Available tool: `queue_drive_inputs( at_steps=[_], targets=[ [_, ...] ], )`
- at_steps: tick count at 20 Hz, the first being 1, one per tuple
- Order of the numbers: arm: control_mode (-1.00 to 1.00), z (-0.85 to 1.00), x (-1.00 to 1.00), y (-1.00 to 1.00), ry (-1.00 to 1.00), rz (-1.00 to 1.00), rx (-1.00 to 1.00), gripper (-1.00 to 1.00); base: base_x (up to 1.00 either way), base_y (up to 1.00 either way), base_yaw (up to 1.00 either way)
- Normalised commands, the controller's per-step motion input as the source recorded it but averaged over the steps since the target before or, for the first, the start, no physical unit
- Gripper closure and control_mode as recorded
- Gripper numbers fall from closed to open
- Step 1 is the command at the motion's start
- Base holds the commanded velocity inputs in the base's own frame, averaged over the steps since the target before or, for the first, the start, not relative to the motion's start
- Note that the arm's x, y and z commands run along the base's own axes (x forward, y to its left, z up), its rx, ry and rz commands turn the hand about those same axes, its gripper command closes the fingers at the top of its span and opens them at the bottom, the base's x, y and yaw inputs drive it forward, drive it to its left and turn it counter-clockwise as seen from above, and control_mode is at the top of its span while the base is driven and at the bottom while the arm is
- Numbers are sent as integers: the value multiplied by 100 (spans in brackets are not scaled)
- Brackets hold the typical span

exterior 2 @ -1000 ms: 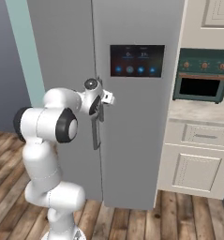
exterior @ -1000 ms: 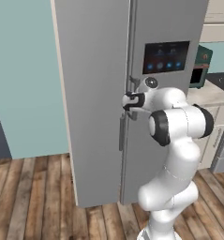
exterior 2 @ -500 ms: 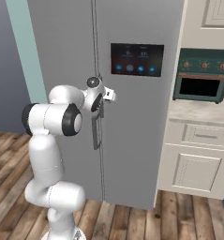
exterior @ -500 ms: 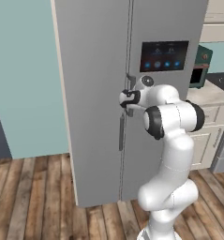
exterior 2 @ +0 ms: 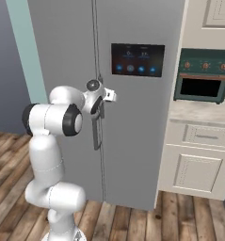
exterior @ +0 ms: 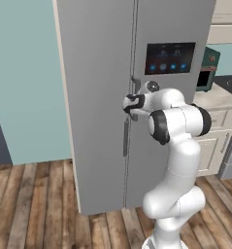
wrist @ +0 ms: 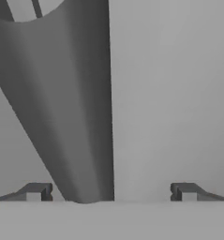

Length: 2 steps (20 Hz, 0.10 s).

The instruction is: There's a chicken drumstick in the fridge that needs to be moved to the freezer for freezing. Pick up the chicken drumstick from the fridge, place it on any shelf in the freezer, and close the fridge and freezer doors when done.

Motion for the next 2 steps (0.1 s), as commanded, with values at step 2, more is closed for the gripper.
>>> queue_drive_inputs(
  at_steps=[2],
  targets=[
    [-100,0,28,0,0,0,-3,-100,0,0,0]
  ],
)
